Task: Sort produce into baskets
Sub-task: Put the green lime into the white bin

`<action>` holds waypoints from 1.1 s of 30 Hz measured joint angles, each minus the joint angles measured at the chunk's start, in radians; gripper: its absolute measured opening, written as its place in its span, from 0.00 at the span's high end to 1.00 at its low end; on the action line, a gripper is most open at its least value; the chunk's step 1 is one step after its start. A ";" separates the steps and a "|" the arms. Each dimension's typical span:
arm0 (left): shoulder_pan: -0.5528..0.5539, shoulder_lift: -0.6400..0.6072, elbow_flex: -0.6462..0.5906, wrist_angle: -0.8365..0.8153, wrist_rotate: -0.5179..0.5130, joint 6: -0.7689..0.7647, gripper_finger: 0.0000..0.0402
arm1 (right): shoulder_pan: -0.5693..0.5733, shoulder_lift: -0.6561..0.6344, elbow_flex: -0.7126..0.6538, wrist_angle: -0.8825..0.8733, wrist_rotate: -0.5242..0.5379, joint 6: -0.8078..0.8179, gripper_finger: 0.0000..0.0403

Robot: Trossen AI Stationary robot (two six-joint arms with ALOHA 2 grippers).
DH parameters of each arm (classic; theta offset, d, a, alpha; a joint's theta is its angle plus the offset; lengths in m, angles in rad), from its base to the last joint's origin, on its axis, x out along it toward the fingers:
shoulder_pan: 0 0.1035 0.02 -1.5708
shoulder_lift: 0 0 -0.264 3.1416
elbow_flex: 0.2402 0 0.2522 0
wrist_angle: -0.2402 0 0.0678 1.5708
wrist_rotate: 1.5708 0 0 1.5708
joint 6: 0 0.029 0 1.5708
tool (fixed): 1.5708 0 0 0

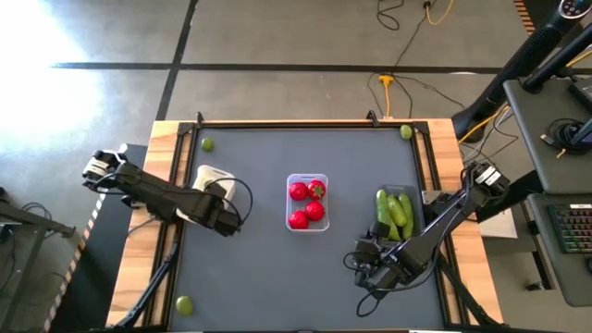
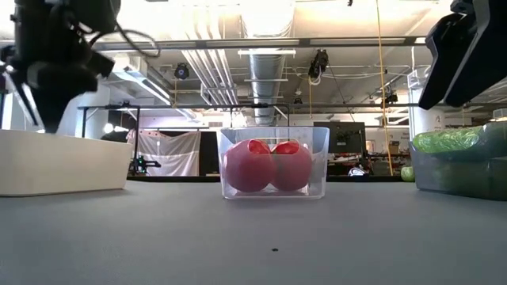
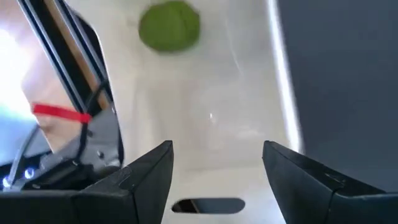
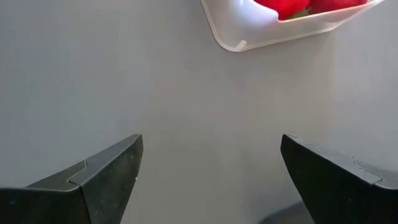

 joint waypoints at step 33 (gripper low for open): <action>-0.405 0.025 0.274 0.298 -0.087 -0.115 0.46 | 0.000 0.000 -0.011 0.041 0.002 -0.015 0.07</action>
